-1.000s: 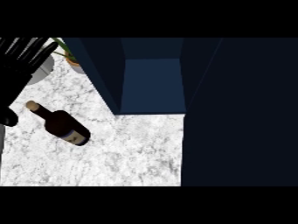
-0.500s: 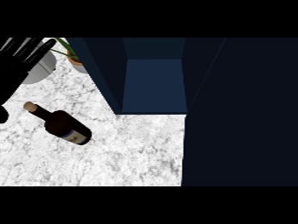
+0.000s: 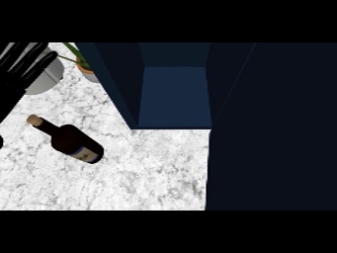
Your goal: Pick up the wine, place it into the cabinet and close the cabinet
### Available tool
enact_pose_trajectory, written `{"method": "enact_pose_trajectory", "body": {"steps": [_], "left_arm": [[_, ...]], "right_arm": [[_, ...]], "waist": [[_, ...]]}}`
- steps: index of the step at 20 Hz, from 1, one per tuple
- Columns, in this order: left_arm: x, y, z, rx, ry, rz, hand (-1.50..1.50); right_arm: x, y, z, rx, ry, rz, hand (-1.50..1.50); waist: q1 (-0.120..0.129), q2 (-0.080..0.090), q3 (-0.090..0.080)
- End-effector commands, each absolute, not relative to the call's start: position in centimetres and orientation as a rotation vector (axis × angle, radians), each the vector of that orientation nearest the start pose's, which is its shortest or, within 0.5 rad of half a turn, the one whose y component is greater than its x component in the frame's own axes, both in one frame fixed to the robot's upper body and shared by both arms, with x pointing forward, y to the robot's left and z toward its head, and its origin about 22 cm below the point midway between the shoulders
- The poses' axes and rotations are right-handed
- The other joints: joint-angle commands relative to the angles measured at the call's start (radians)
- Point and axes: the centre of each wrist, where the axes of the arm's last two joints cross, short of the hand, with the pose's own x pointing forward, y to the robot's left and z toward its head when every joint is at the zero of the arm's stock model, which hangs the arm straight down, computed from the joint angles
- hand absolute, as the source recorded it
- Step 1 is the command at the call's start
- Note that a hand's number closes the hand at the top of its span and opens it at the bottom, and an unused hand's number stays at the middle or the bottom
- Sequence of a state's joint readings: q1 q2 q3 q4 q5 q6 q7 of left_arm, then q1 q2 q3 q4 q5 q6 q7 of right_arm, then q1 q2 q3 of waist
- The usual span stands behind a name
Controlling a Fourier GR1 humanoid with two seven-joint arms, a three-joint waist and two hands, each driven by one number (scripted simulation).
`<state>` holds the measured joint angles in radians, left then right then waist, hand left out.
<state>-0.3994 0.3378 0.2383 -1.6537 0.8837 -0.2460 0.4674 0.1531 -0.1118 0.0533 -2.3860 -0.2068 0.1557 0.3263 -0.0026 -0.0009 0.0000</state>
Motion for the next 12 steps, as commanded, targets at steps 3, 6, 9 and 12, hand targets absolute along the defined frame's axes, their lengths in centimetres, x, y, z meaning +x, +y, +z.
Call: {"method": "enact_pose_trajectory", "body": {"steps": [3,6,9,12], "left_arm": [[30.7,31.7,13.0,-0.621,-1.613,-0.032,-1.5],[29.5,32.1,13.0,-0.609,-1.622,-0.034,-1.5],[29.5,34.5,13.4,-0.553,-1.606,0.002,-1.5],[30.2,33.5,12.4,-0.571,-1.618,-0.017,-1.5]], "right_arm": [[15.0,-23.5,16.7,0.22,-1.897,0.198,-1.5],[13.8,-23.0,17.5,0.214,-1.914,0.214,-1.5],[15.6,-24.3,16.5,0.193,-1.908,0.207,-1.5],[14.9,-22.2,16.3,0.213,-1.912,0.235,-1.5]], "waist": [[-0.001,0.001,0.0],[0.001,0.0,0.0],[0.002,0.001,0.0],[0.0,0.0,0.0]]}}
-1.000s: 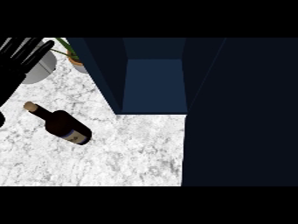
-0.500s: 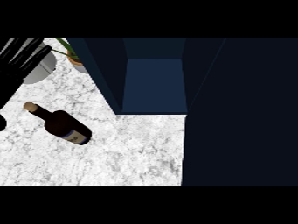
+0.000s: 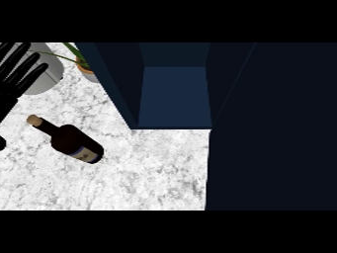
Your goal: Pick up the wine, place it into the cabinet and close the cabinet
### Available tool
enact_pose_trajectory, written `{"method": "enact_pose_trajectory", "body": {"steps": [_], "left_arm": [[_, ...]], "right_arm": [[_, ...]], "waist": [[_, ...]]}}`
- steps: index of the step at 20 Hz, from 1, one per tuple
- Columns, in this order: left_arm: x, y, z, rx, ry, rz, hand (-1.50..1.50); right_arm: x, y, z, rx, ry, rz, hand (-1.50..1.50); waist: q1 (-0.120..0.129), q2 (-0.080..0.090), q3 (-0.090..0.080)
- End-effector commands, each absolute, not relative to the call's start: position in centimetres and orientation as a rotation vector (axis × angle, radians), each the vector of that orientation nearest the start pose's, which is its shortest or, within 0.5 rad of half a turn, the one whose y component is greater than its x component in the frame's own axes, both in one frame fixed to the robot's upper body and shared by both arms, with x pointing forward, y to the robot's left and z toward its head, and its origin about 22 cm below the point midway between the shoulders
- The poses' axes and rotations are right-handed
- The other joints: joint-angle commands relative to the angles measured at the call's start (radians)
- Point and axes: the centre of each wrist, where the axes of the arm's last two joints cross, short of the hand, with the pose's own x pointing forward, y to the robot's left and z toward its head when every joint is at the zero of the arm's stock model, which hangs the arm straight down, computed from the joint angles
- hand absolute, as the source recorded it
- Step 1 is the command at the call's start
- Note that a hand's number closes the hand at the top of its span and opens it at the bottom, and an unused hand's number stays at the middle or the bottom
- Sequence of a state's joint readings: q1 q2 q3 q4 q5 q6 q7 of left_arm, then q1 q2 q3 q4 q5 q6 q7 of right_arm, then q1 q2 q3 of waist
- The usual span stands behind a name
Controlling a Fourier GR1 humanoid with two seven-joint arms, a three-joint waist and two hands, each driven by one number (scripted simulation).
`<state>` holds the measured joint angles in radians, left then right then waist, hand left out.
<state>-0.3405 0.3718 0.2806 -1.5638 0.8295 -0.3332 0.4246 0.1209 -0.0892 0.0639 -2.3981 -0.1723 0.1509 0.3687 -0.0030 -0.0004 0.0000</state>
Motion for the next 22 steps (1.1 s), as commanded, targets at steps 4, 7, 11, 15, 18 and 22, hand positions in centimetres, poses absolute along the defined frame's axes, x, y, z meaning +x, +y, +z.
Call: {"method": "enact_pose_trajectory", "body": {"steps": [4,7,11,15,18,22], "left_arm": [[29.6,36.1,12.0,-0.53,-1.606,-0.028,-1.5],[31.5,36.6,11.0,-0.477,-1.601,-0.036,-1.5],[32.2,36.2,9.8,-0.468,-1.563,-0.027,-1.5],[32.3,37.0,8.5,-0.476,-1.562,-0.034,-1.5],[30.1,39.5,5.0,-0.457,-1.526,-0.03,-1.5],[29.2,40.0,3.1,-0.443,-1.536,-0.024,-1.5]], "right_arm": [[15.2,-22.6,15.4,0.192,-1.914,0.215,-1.5],[14.5,-22.2,17.5,0.221,-1.896,0.212,-1.5],[14.2,-21.4,17.1,0.216,-1.911,0.202,-1.5],[15.2,-23.5,16.1,0.239,-1.907,0.191,-1.5],[15.8,-23.7,16.7,0.213,-1.923,0.19,-1.5],[16.7,-23.3,16.9,0.216,-1.908,0.197,-1.5]], "waist": [[0.001,0.0,0.0],[-0.003,0.001,0.0],[-0.005,0.0,0.0],[-0.004,0.0,0.0],[0.0,0.001,0.0],[0.002,0.001,0.0]]}}
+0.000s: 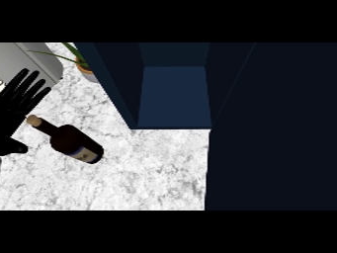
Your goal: Pick up the wine, place it into the cabinet and close the cabinet
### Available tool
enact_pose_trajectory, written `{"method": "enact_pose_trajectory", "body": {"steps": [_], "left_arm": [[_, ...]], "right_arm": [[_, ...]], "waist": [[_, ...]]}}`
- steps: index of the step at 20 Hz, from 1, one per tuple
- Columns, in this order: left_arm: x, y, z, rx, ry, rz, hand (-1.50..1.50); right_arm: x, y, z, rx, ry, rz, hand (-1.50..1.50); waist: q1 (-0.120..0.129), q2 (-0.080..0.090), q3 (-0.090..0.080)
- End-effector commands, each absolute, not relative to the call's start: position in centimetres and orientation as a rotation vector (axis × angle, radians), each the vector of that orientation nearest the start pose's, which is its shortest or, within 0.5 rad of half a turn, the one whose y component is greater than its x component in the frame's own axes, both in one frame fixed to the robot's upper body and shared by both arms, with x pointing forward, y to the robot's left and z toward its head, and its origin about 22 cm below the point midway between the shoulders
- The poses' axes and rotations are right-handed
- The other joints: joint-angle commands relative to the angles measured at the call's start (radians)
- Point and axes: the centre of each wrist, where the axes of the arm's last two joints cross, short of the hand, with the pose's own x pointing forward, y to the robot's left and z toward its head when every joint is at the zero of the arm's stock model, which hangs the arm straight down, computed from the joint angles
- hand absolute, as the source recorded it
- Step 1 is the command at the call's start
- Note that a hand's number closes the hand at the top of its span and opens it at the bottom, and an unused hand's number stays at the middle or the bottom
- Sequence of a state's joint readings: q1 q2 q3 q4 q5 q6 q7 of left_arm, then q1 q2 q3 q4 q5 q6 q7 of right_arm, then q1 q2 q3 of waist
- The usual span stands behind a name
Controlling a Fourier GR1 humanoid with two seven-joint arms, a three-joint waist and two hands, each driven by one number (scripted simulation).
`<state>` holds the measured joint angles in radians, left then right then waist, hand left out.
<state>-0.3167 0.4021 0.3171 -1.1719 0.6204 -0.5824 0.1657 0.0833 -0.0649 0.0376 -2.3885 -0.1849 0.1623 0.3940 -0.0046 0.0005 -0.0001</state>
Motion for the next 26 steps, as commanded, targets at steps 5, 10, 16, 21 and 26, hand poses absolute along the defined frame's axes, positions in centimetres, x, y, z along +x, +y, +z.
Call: {"method": "enact_pose_trajectory", "body": {"steps": [5,10,16,21,26], "left_arm": [[31.0,39.0,1.5,-0.41,-1.523,-0.075,-1.5],[31.0,40.6,-0.7,-0.432,-1.491,-0.082,-1.5],[30.9,39.7,-2.9,-0.438,-1.468,-0.079,-1.5],[30.2,39.3,-5.3,-0.452,-1.436,-0.065,-1.5],[30.1,40.1,-6.3,-0.465,-1.429,-0.089,-1.5]], "right_arm": [[14.7,-22.3,17.0,0.234,-1.908,0.197,-1.5],[16.3,-23.1,16.2,0.228,-1.918,0.208,-1.5],[15.7,-21.2,17.4,0.231,-1.927,0.247,-1.5],[16.1,-23.3,17.2,0.238,-1.923,0.222,-1.5],[15.5,-21.3,17.6,0.227,-1.927,0.219,-1.5]], "waist": [[-0.003,0.0,0.0],[-0.004,0.001,0.0],[-0.003,0.001,-0.001],[-0.006,0.002,-0.001],[-0.014,0.006,-0.002]]}}
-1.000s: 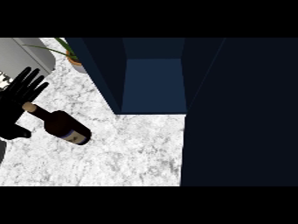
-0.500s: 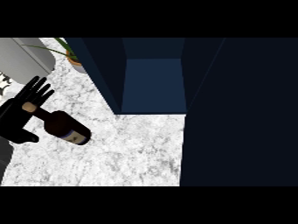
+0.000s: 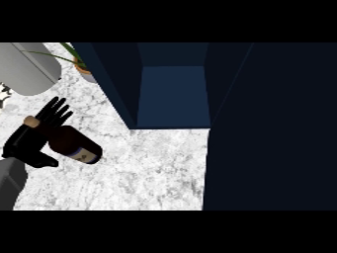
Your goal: Pick up the wine, place it into the cabinet and close the cabinet
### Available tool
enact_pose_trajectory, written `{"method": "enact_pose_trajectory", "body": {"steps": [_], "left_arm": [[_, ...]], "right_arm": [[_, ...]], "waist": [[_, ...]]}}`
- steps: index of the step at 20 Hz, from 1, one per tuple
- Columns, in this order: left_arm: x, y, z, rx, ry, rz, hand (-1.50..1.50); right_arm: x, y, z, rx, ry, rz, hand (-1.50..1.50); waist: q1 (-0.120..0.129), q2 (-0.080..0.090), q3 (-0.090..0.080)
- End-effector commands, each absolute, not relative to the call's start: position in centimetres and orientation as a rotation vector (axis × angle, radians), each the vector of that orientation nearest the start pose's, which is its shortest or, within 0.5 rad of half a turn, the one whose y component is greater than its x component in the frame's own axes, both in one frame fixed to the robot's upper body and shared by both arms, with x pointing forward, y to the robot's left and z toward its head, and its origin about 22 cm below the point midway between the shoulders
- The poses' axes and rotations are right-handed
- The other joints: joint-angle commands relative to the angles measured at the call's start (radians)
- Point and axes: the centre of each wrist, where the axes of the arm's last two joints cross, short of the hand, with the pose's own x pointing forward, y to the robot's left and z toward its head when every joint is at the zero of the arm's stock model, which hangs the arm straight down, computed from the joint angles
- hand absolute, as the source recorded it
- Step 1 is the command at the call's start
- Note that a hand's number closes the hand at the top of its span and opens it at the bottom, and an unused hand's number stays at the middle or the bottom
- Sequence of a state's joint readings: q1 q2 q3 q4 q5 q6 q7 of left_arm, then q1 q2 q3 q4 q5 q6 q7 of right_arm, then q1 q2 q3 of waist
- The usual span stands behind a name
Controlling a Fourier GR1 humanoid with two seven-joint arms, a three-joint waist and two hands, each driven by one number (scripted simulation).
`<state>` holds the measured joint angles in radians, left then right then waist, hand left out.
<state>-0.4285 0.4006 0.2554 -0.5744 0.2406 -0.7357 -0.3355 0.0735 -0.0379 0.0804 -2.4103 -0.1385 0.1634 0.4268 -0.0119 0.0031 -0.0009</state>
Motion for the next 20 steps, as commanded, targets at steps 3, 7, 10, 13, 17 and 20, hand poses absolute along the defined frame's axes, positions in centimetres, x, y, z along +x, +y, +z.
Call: {"method": "enact_pose_trajectory", "body": {"steps": [3,7,10,13,17,20], "left_arm": [[29.7,39.2,-7.4,-0.461,-1.415,-0.092,-1.5],[30.9,36.5,-8.0,-0.452,-1.415,-0.082,-1.5],[29.5,37.2,-9.3,-0.453,-1.409,-0.067,-1.5],[29.1,37.4,-9.6,-0.459,-1.416,-0.053,-1.5],[29.1,34.4,-11.2,-0.474,-1.392,-0.016,-1.5],[28.2,36.0,-11.2,-0.542,-1.389,0.034,-1.5]], "right_arm": [[15.5,-22.6,17.7,0.214,-1.915,0.231,-1.5],[14.8,-24.1,17.7,0.207,-1.932,0.222,-1.5],[14.7,-23.2,18.3,0.207,-1.906,0.259,-1.5],[14.7,-21.6,16.8,0.228,-1.919,0.243,-1.5],[16.0,-22.7,17.4,0.212,-1.918,0.253,-1.5],[14.9,-22.9,16.0,0.205,-1.919,0.239,-1.5]], "waist": [[-0.002,0.002,-0.001],[-0.006,0.001,0.0],[-0.013,0.004,-0.002],[-0.013,0.004,-0.002],[-0.013,0.006,-0.002],[-0.01,0.002,-0.001]]}}
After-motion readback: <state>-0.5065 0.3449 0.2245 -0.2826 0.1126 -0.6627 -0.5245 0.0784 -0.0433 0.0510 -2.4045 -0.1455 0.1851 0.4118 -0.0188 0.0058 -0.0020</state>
